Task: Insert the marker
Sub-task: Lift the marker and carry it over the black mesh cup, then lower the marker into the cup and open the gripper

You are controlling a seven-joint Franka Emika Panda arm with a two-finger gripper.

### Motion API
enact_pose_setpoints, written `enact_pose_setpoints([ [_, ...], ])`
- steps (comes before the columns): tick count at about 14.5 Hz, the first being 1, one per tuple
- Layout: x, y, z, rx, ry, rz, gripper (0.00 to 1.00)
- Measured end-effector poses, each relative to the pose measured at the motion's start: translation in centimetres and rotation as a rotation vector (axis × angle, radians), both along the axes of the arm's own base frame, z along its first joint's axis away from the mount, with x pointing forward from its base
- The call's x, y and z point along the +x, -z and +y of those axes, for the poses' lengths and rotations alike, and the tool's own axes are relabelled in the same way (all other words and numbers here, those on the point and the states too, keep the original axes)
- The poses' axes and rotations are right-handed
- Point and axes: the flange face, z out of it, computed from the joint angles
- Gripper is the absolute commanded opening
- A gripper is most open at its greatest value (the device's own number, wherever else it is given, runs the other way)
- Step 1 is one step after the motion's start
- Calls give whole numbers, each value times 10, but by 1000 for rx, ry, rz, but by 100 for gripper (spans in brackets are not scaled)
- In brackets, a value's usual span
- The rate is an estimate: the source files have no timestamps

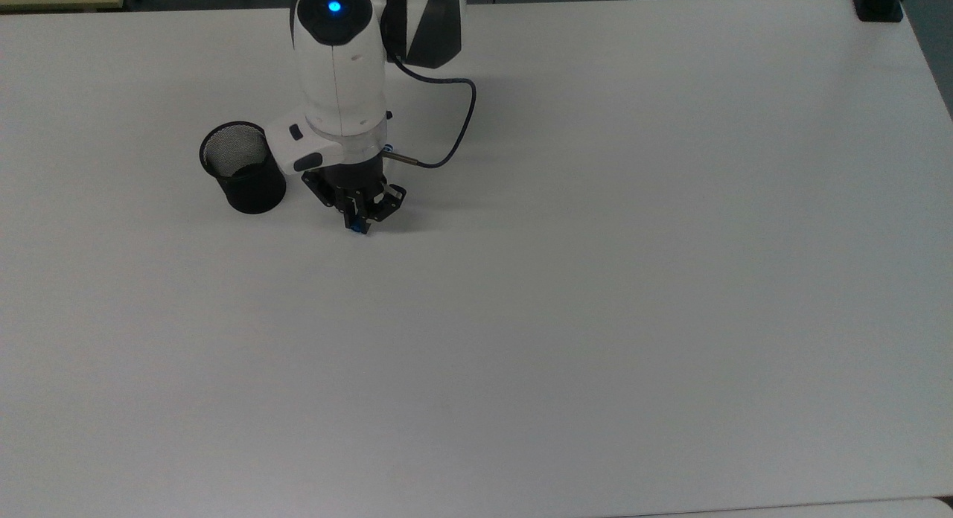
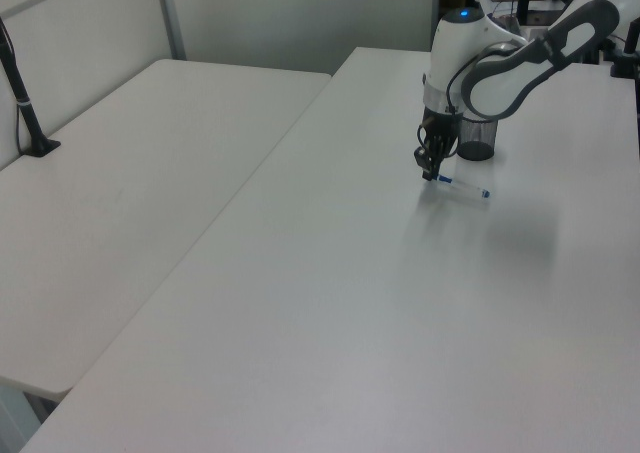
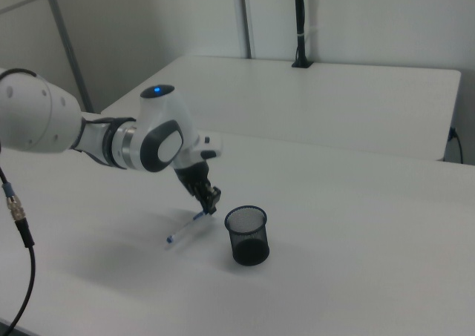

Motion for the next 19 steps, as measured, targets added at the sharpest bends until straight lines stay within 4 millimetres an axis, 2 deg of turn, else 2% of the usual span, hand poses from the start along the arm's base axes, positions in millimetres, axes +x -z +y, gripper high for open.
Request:
enact_pose_setpoints([
  [1,2,-18,-2,-2,4,-31,0],
  [3,-2,-93,-19,-16,15,-132,0],
  [4,-7,-118,-26,-23,18,-164,0],
  [5,-17,-154,-40,-36,23,-214,0],
  [6,-26,-179,-55,-50,30,-251,0],
  [9,-38,-209,-94,-89,43,-350,0],
  [10,-40,-209,-107,-105,43,-397,0],
  [12,-52,-181,-134,-149,36,-536,0],
  [13,-58,-167,-139,-165,28,-592,0],
  [15,-72,-125,-144,-189,12,-693,0],
  [16,-74,-112,-143,-189,7,-699,0],
  [19,-81,-95,-144,-211,-37,-684,0],
])
